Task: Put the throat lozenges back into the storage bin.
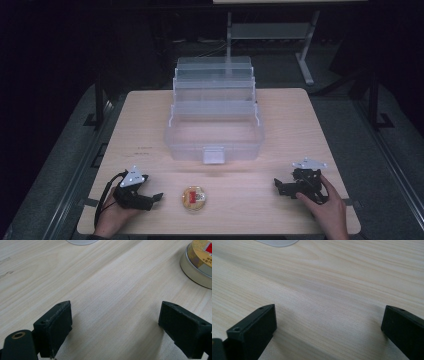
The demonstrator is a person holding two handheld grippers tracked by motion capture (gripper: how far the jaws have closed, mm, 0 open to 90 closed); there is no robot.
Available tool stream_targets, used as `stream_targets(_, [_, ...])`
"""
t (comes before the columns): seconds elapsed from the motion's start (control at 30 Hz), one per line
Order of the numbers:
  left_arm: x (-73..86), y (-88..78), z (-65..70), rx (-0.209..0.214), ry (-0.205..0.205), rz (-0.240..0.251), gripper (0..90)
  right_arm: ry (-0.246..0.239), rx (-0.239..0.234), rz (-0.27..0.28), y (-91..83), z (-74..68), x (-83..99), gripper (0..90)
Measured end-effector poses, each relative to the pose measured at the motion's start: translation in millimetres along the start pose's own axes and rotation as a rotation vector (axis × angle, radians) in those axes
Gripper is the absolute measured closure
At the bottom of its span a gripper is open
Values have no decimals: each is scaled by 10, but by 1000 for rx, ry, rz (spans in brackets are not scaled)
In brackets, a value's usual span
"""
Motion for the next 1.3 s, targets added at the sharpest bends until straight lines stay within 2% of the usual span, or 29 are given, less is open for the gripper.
stream_targets(0.2, [0, -1, -2, 1, 1, 0, 108, 0, 0, 0, 0, 0, 0, 0])
stream_targets(0.57, [-19, -21, 13, 12, 9, -50, 121, 2, 2, -1, 0, -1, 0, 0])
stream_targets(1.13, [-118, -96, 86, 28, 69, -134, 128, 4, 3, -2, -1, -2, 0, 0])
stream_targets(1.3, [-160, -114, 105, 39, 72, -133, 128, 4, 3, -2, -1, -2, 0, 0])
Point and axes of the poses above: each handheld gripper's, and its own axes: y roughly forward along the jaws, x roughly out of its underside, z roughly to its right, the point moved 6 cm from there along y, roughly forward along the jaws, and after that the axes turned 1 degree about x, right-handed, at the moved point
